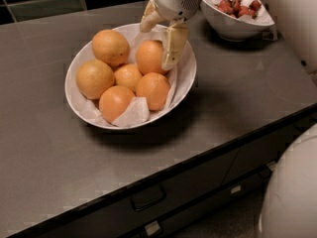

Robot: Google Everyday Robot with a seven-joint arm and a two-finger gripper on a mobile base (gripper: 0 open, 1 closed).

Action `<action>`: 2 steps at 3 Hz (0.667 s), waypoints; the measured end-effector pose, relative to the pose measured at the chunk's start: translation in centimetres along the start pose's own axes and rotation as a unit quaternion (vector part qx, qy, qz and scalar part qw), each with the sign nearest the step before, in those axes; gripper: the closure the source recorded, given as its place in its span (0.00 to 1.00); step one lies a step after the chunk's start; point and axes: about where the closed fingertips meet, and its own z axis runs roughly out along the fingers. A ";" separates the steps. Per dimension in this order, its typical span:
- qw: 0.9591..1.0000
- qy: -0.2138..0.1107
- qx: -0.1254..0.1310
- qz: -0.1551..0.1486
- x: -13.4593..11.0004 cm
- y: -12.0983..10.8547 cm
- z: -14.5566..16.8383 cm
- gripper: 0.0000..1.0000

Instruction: Pick orange from white bowl

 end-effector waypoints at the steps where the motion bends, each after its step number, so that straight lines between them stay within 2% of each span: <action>1: 1.000 -0.001 -0.005 -0.005 0.1 -0.7 0.6 0.28; 2: 1.000 -0.004 -0.010 -0.008 0.3 -1.2 1.2 0.32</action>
Offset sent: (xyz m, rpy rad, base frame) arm -0.0034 -0.0082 -0.0173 -0.0640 0.1050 0.0580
